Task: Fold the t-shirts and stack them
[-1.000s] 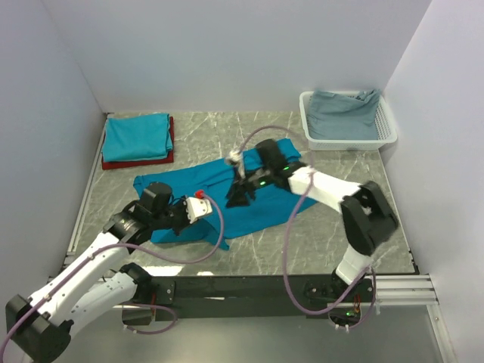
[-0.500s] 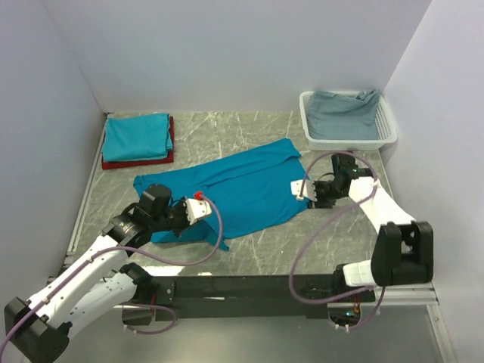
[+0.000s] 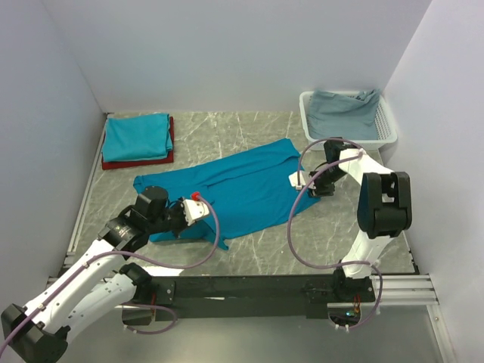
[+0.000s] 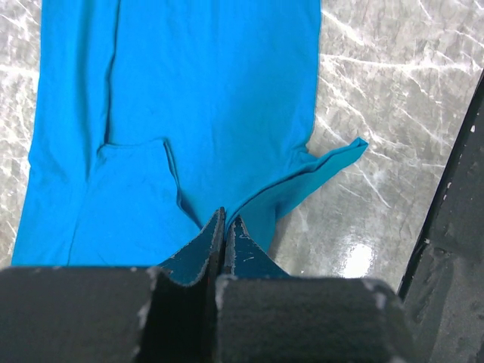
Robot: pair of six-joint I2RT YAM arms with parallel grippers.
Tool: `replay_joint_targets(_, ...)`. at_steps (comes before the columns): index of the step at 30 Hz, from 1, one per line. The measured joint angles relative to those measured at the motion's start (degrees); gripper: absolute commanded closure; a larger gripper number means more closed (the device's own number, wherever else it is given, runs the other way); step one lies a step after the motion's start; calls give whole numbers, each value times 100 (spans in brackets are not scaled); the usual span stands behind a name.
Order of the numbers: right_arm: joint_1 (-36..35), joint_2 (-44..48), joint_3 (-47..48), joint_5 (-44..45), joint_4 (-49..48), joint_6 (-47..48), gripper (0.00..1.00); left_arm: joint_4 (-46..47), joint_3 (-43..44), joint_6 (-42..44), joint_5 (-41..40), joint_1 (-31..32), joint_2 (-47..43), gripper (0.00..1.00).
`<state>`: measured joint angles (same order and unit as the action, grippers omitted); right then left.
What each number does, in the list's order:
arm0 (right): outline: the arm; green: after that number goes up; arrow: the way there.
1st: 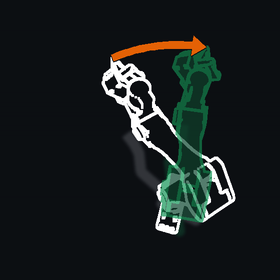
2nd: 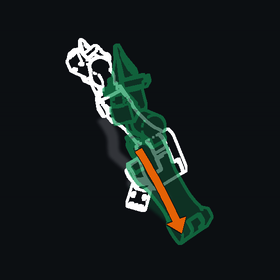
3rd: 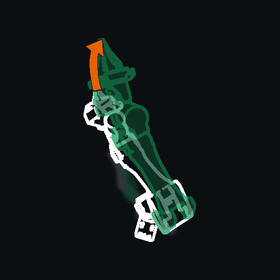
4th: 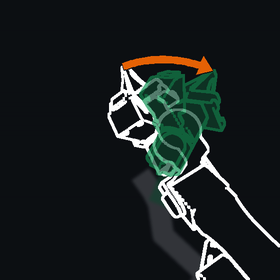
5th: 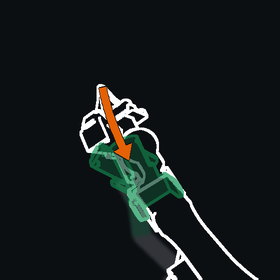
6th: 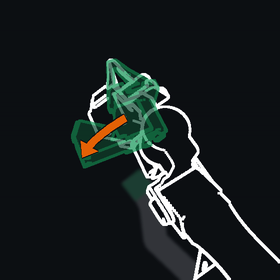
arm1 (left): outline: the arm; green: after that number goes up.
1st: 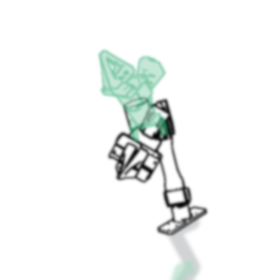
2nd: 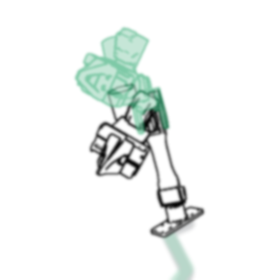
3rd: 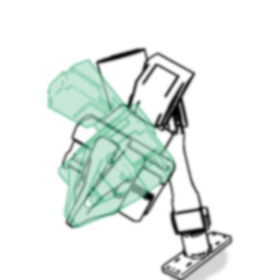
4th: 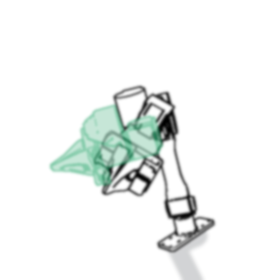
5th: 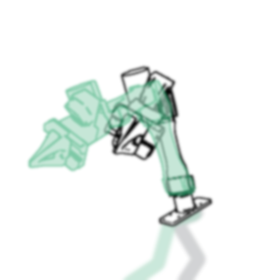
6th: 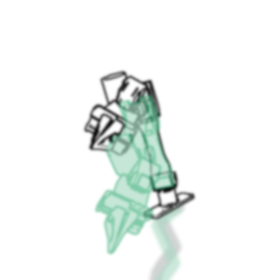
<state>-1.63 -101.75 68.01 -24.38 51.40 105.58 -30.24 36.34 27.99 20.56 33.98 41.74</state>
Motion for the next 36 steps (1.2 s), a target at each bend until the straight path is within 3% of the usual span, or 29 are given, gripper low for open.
replay_joint_targets(12, -240, -387, 282, 251, 22, -138, 53, -2, 0, -22, -4, 24, -42, 100)
replay_joint_targets(20, -313, -472, 282, 396, 28, -201, 60, -2, 0, -22, -9, 24, -39, 100)
replay_joint_targets(25, -354, -542, 293, 448, 55, -260, 70, -4, 0, -22, -42, 31, -39, 100)
replay_joint_targets(29, -365, -542, 297, 463, 70, -313, 84, -7, 0, -22, -55, 37, -39, 100)
replay_joint_targets(36, -337, -474, 280, 398, 48, -466, 95, -48, 0, -31, -98, 39, -131, 100)
